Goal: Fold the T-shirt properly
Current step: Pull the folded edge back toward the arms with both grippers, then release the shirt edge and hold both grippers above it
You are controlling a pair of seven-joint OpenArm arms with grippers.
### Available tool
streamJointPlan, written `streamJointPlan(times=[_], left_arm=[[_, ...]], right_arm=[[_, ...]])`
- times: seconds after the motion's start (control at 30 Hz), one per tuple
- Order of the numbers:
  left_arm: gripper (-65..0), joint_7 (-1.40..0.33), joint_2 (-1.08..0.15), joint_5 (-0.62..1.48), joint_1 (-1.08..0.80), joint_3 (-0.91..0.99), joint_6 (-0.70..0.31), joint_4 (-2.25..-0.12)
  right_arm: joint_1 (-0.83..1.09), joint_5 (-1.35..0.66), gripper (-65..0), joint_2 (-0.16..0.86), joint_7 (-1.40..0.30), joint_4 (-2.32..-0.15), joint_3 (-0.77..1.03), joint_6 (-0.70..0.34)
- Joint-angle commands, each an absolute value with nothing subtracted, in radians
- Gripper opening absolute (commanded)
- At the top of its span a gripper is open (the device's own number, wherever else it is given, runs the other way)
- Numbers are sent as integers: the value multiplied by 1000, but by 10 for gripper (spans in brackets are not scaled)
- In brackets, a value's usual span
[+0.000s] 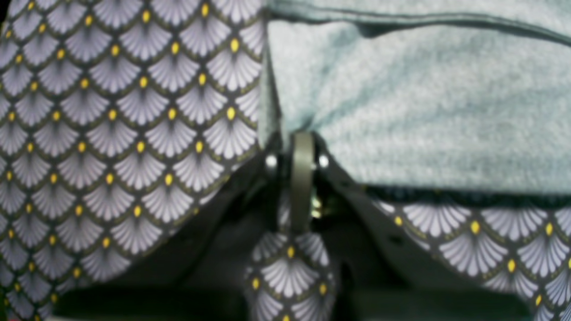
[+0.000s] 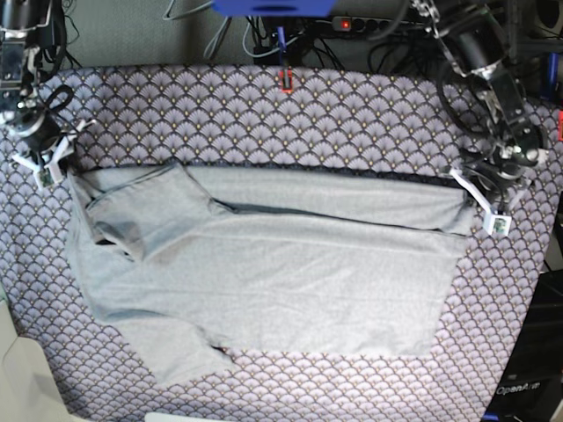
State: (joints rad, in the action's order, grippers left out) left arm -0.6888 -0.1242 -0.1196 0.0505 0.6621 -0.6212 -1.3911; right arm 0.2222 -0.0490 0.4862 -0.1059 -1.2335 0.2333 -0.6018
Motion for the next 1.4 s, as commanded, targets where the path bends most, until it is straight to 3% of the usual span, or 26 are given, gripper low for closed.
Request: streamJointPlan(times=[0.0,0.43,0.7,0.87,1.37], left_arm=[[-650,-671,-143,-122,47,667,-604,-1423],[-650,-670,-84,-120,-110,671,-604,-1583],[-650,-671,-82,-120,-145,673,-605,-1604],[-650,-671,-82,-130,-182,679,-696,-1627],[-650,-671,-85,-130,-239,762,-698,-1638]], right_arm=[[260,-16,-610,493,-162,-1237,231,-619],[455,-15,-610,389,-4,-1244,344,-621],[550,-15,-610,374,88,-1244,374,-621],[582,-15,-610,374,117,-1244,374,-621],[644,-15,-610,363,163,-1237,380,-621]])
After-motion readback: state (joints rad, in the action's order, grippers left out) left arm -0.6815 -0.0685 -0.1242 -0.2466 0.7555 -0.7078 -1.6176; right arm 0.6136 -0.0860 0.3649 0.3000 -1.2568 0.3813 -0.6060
